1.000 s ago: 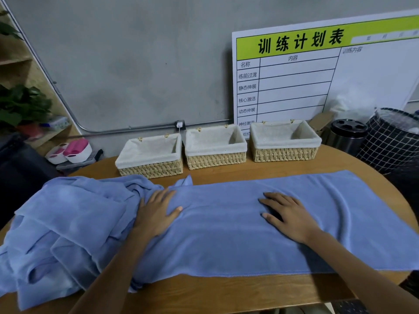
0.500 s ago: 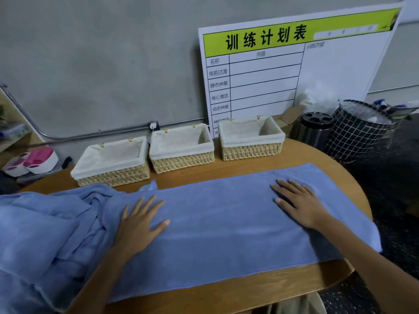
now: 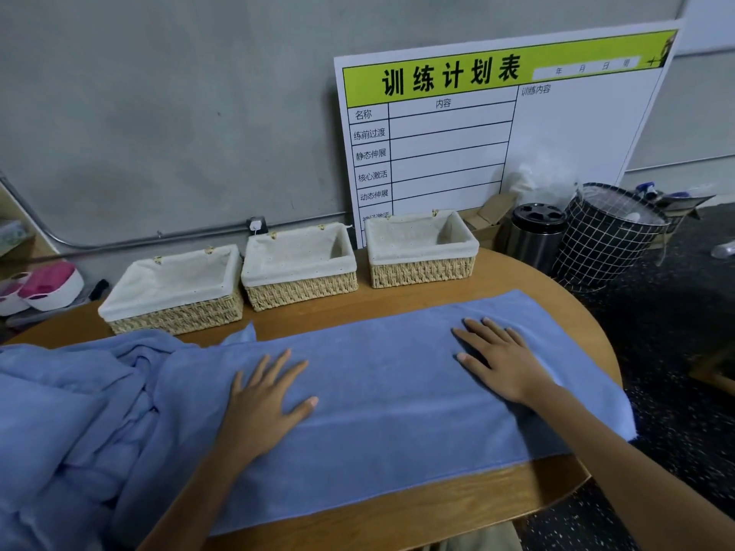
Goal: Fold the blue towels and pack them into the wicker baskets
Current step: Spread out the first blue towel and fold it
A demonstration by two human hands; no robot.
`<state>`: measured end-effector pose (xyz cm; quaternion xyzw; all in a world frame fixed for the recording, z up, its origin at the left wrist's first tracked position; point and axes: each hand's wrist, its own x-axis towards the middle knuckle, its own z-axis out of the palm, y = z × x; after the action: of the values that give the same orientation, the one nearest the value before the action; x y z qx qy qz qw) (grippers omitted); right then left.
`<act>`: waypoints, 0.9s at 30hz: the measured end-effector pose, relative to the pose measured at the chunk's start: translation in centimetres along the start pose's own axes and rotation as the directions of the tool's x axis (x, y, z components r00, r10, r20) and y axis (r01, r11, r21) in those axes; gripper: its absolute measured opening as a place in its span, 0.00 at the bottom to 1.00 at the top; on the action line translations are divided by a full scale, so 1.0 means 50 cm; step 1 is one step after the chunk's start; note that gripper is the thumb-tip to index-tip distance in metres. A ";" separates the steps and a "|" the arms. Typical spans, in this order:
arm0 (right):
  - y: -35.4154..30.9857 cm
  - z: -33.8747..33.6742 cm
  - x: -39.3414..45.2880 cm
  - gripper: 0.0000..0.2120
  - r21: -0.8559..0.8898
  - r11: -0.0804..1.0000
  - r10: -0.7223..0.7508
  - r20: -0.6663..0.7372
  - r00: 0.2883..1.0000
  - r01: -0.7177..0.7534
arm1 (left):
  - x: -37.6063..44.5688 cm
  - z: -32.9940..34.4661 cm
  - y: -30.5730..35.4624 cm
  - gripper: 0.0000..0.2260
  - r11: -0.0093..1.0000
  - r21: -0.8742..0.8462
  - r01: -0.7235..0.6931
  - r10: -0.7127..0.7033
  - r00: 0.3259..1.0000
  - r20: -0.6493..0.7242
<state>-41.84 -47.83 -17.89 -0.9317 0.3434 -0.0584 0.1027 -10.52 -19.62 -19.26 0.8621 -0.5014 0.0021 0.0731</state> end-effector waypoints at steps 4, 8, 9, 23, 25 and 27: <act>-0.008 -0.001 0.005 0.52 0.010 1.000 -0.022 0.037 0.999 0.022 | 0.003 -0.018 -0.011 0.51 0.998 -0.039 0.051 -0.051 0.999 0.018; -0.013 0.002 0.018 0.52 0.021 1.000 -0.018 0.025 1.000 0.018 | 0.012 -0.029 -0.017 0.52 0.998 -0.022 0.058 -0.057 0.997 0.058; -0.012 0.003 0.019 0.52 0.017 1.000 -0.015 0.023 1.000 0.015 | 0.011 -0.031 -0.018 0.50 0.997 -0.022 0.068 -0.066 0.996 0.062; -0.031 0.015 0.055 0.25 -0.042 0.998 0.037 0.001 0.999 -0.037 | 0.020 -0.045 -0.065 0.54 0.993 0.017 0.118 -0.119 0.980 0.160; -0.031 0.009 0.056 0.25 -0.045 0.998 0.040 0.007 0.999 -0.039 | 0.025 -0.053 -0.067 0.47 0.995 0.010 0.096 -0.096 0.977 0.191; -0.030 0.003 0.066 0.23 -0.046 0.998 0.039 -0.038 0.998 -0.041 | 0.040 -0.062 -0.082 0.39 0.996 -0.050 0.077 -0.072 0.993 0.094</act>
<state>-38.37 -48.86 -17.59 -0.9255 0.3652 -0.0656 0.0755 -5.76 -18.95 -16.54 0.8772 -0.4715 -0.0540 0.0730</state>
